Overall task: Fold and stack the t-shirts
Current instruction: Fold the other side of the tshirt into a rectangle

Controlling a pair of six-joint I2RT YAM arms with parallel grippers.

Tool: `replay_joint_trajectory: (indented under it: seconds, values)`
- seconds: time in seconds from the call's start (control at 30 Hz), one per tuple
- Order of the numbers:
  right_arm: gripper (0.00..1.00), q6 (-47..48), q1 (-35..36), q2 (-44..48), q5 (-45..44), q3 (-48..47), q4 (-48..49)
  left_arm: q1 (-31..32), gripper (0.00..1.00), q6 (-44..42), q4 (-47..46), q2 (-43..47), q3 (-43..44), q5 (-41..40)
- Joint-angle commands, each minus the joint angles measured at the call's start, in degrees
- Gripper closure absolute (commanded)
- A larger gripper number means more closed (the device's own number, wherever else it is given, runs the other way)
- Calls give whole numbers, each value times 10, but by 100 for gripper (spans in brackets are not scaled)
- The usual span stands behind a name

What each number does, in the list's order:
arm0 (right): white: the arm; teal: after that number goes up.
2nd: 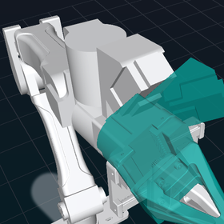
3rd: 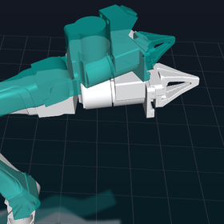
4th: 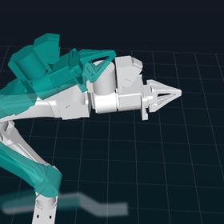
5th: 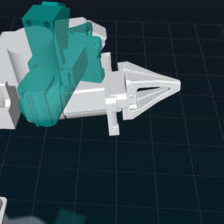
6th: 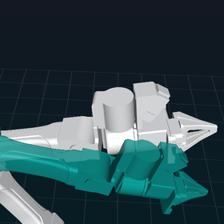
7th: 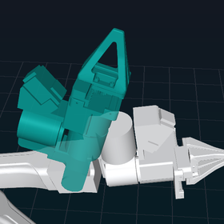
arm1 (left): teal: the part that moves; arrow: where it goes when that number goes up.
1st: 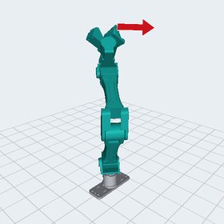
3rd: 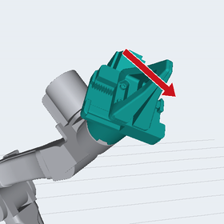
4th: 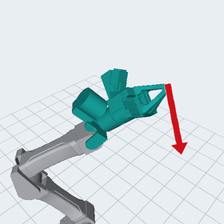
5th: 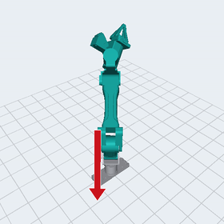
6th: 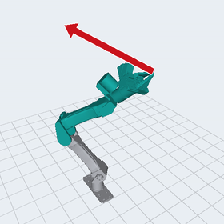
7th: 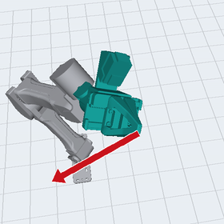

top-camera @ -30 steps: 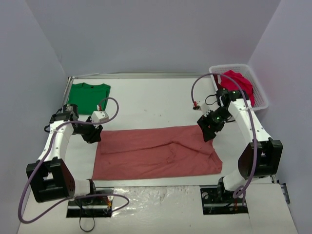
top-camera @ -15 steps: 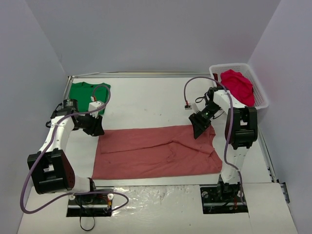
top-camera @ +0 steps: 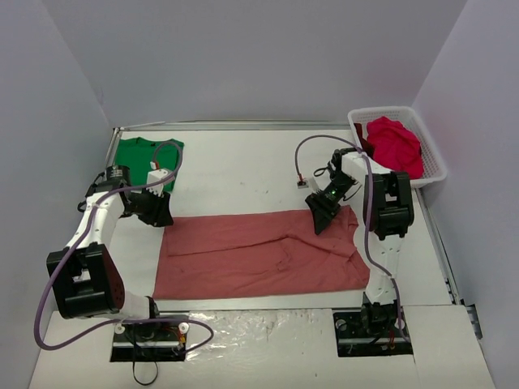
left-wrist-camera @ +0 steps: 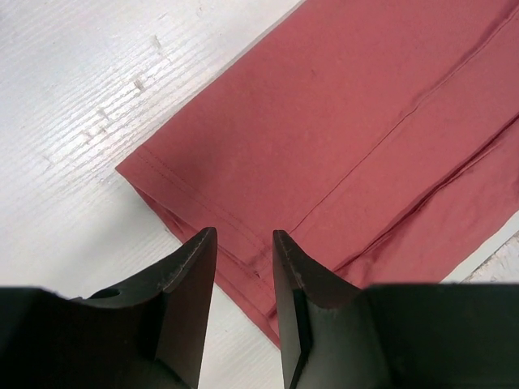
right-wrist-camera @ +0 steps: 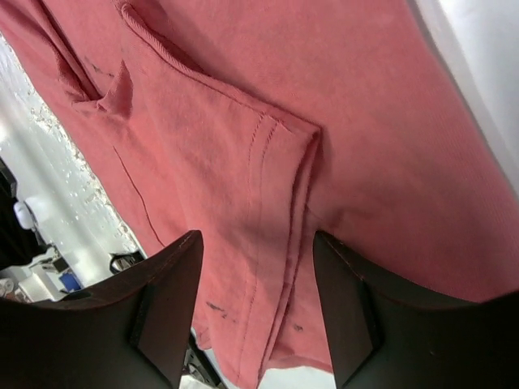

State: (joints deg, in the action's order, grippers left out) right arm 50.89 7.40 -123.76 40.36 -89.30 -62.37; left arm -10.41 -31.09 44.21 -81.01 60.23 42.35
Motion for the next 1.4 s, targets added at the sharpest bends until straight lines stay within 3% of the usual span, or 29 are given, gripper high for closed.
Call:
replay_joint_trajectory:
  seconds: [0.0, 0.13, 0.27, 0.4, 0.73, 1.03, 1.37]
  values:
    - [48, 14, 10, -16, 9, -5, -38, -5, 67, 6, -3, 0, 5, 1]
    - [50, 18, 16, -24, 10, -2, -37, -5, 67, 7, -5, -2, 4, 2]
    - [67, 17, 20, -25, 9, -2, -36, -5, 67, 9, -8, -3, 2, 0]
    - [71, 8, 20, -10, 3, -4, -33, -5, 67, 9, -10, -1, 1, 0]
    - [100, -20, 26, 24, -10, -18, -33, -5, 67, 12, -13, 13, -5, 0]
    - [100, -43, 68, 91, -27, -30, -48, -5, 67, 13, -12, 28, -5, 0]
    - [100, -75, 189, 176, -61, 46, -54, -5, 67, 9, -12, 32, -13, 0]
